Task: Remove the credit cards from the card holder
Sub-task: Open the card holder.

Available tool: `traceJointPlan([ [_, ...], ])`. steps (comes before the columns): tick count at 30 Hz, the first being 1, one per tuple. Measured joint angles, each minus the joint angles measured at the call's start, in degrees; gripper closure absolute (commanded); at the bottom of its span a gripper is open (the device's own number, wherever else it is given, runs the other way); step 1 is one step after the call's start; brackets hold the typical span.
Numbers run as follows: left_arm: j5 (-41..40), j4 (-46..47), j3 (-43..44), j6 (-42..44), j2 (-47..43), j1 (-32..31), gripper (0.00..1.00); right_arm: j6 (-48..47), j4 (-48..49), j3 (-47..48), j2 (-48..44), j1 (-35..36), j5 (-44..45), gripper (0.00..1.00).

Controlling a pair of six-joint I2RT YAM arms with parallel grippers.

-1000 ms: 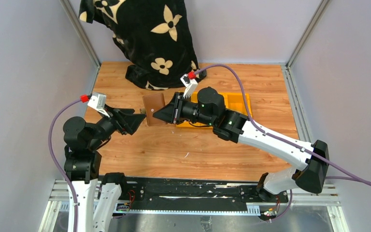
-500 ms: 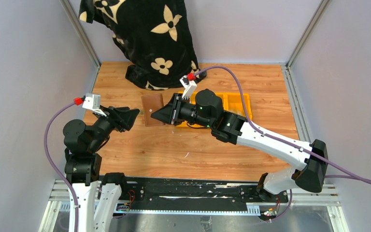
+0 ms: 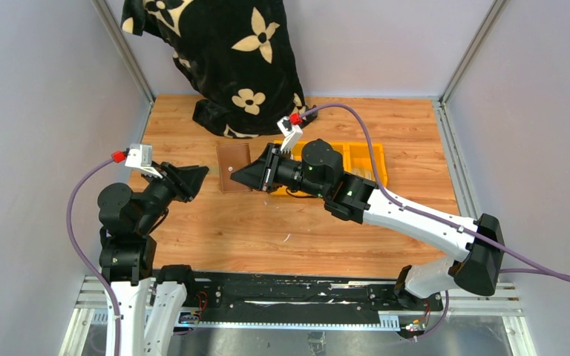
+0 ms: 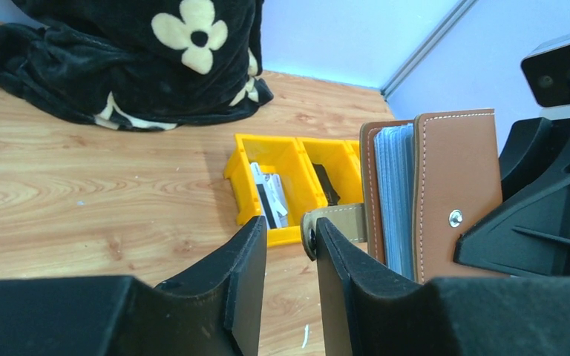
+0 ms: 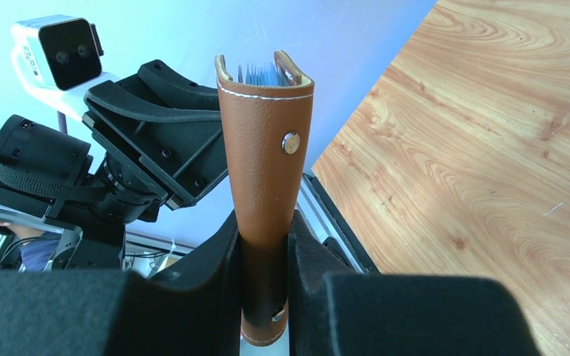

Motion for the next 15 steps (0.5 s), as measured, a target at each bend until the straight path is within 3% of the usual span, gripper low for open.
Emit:
traceJointPlan([
  [4, 1.4, 1.2, 0.0, -2.1, -0.1, 0.0, 0.61, 0.6, 1.0, -0.2, 0.0, 0.0, -0.3, 1.0],
  [8, 2.6, 2.5, 0.0, -3.4, -0.3, 0.0, 0.68, 0.8, 2.3, -0.3, 0.0, 0.0, -0.7, 1.0],
  [10, 2.8, 2.8, 0.0, -3.9, -0.3, 0.0, 0.74, 0.9, 2.7, -0.5, 0.0, 0.0, -0.9, 1.0],
  [14, 2.8, 3.3, 0.0, -4.4, -0.3, 0.0, 0.99, 0.9, 3.1, -0.8, 0.0, 0.3, -1.1, 1.0],
  [15, 2.8, 3.5, 0.0, -4.5, -0.3, 0.0, 1.0, 0.9, 3.3, -0.9, 0.0, 0.5, -1.3, 1.0],
])
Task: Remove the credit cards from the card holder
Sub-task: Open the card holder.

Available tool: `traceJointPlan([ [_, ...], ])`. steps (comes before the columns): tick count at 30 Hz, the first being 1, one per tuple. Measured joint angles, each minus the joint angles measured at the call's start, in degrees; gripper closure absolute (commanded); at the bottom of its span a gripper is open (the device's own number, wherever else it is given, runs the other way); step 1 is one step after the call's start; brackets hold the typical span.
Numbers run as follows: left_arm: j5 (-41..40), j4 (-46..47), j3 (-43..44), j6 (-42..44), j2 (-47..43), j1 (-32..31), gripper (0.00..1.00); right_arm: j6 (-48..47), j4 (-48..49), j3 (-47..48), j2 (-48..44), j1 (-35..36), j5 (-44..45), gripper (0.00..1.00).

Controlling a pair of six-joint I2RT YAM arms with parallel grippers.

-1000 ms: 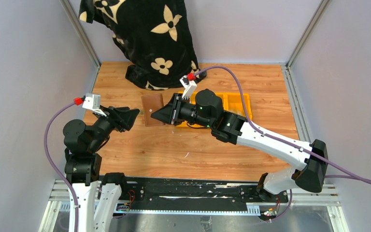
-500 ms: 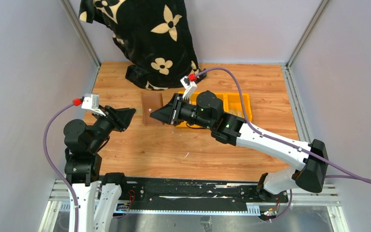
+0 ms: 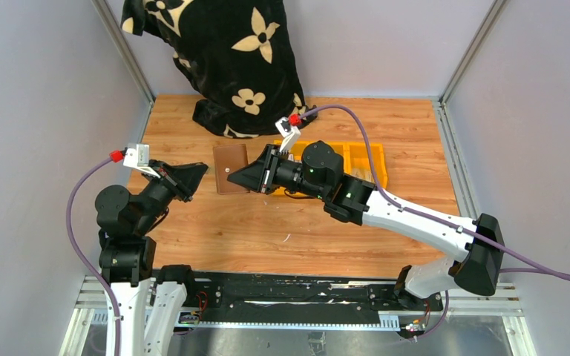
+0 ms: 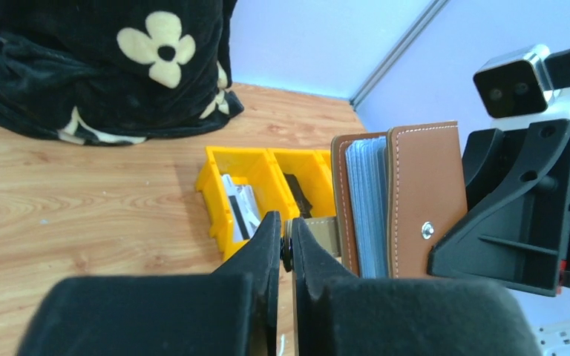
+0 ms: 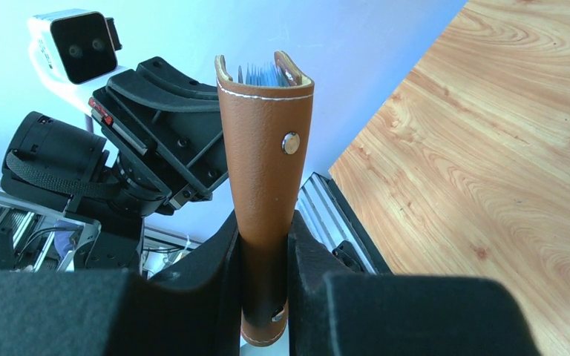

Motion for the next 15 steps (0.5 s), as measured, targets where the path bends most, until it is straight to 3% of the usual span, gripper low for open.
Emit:
traceJointPlan([
  [2, 0.1, 0.2, 0.0, 0.4, 0.0, 0.0, 1.0, 0.0, 0.5, -0.1, 0.0, 0.2, -0.2, 0.98],
  [3, 0.1, 0.1, 0.0, 0.6, 0.0, 0.0, 1.0, 0.0, 0.9, -0.2, 0.0, 0.3, -0.3, 0.93],
  [6, 0.8, -0.7, 0.1, 3.9, 0.0, 0.0, 1.0, 0.2, 2.3, -1.4, 0.0, 0.3, -0.7, 0.63],
  [9, 2.4, -3.9, 1.9, 11.6, 0.4, 0.0, 1.0, 0.2, 3.1, -2.7, 0.0, 0.3, -1.3, 0.43],
  [13, 5.6, -9.4, 6.4, 25.3, 1.2, 0.0, 1.0, -0.7, 3.1, -3.7, -0.1, 0.3, -1.9, 0.27],
  [15, 6.7, -11.8, 7.6, 31.9, 1.0, 0.0, 1.0, -1.3, 3.1, -4.4, -0.2, 0.3, -2.3, 0.24],
])
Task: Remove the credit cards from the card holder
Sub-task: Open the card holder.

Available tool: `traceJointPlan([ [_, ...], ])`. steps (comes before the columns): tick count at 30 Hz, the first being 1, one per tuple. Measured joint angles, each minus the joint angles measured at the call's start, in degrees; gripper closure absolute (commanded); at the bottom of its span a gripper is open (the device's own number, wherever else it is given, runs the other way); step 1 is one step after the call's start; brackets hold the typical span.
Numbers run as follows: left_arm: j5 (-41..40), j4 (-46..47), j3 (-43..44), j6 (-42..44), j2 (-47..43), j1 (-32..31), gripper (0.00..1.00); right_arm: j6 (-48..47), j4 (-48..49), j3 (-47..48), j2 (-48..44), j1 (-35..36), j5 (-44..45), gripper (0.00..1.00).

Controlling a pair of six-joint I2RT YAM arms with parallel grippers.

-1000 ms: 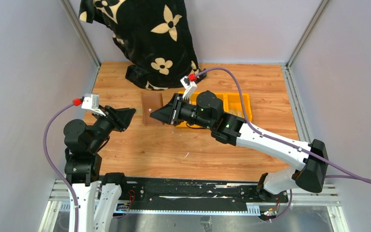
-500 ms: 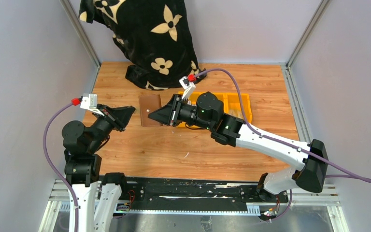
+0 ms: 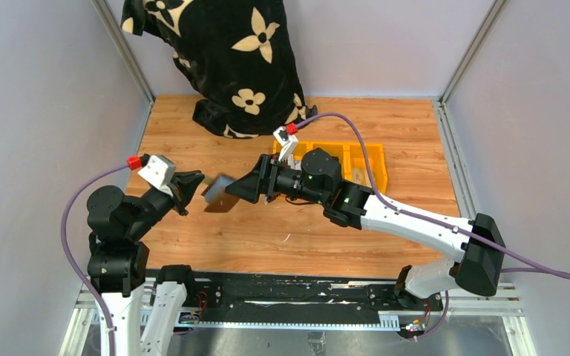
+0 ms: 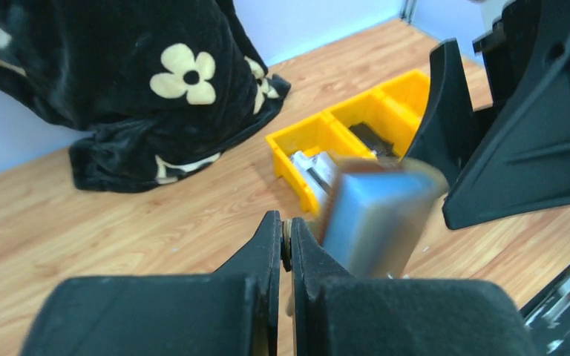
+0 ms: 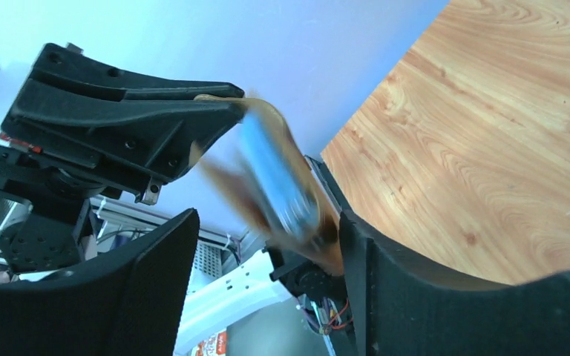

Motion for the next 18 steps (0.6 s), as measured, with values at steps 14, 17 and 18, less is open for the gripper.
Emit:
traceJointPlan([
  [14, 7.6, -13.7, 6.8, 21.0, 4.3, 0.0, 1.0, -11.2, -6.5, -2.3, -5.9, -4.0, -5.8, 0.18],
  [17, 10.1, -15.8, 7.9, 21.9, 4.9, 0.0, 1.0, -16.1, -7.8, -2.3, -8.2, -4.7, -7.5, 0.17],
  [18, 10.8, -16.3, 8.0, 22.1, 4.9, 0.0, 1.0, -17.8, -8.0, -2.2, -8.7, -4.7, -8.6, 0.17],
])
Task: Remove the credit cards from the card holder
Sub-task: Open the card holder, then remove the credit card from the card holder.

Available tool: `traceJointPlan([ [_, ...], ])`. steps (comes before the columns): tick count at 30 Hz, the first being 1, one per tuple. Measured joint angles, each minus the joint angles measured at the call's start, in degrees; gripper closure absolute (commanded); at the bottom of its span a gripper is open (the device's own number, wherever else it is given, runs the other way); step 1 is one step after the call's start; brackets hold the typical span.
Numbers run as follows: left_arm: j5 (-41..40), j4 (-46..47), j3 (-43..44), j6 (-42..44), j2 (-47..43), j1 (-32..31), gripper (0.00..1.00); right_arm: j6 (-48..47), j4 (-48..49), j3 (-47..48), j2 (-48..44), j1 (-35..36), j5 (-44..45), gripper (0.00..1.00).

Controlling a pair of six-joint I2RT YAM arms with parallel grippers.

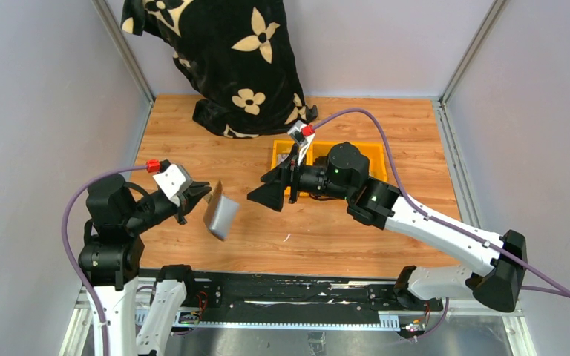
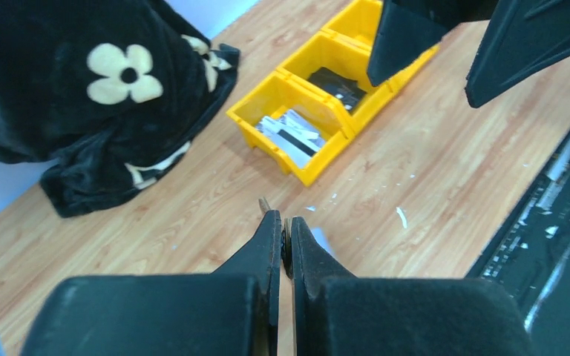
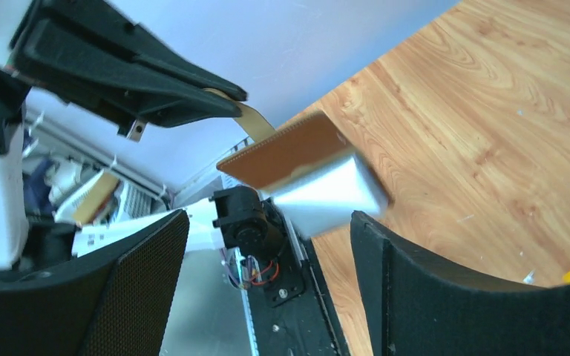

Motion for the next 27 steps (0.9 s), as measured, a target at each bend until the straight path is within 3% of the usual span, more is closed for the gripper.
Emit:
traceJointPlan([
  [10, 12.1, -3.7, 5.9, -3.6, 0.1, 0.0, 1.0, -18.9, 0.6, -0.2, -0.2, 0.0, -12.7, 0.14],
  [19, 20.2, -3.7, 8.2, -8.6, 0.7, 0.0, 1.0, -21.8, 9.8, -1.5, 3.5, 1.9, -22.3, 0.13],
  [27, 21.9, -3.9, 9.8, -10.4, 1.4, 0.0, 1.0, -25.7, 12.8, -1.6, 6.8, 8.0, -23.4, 0.15],
])
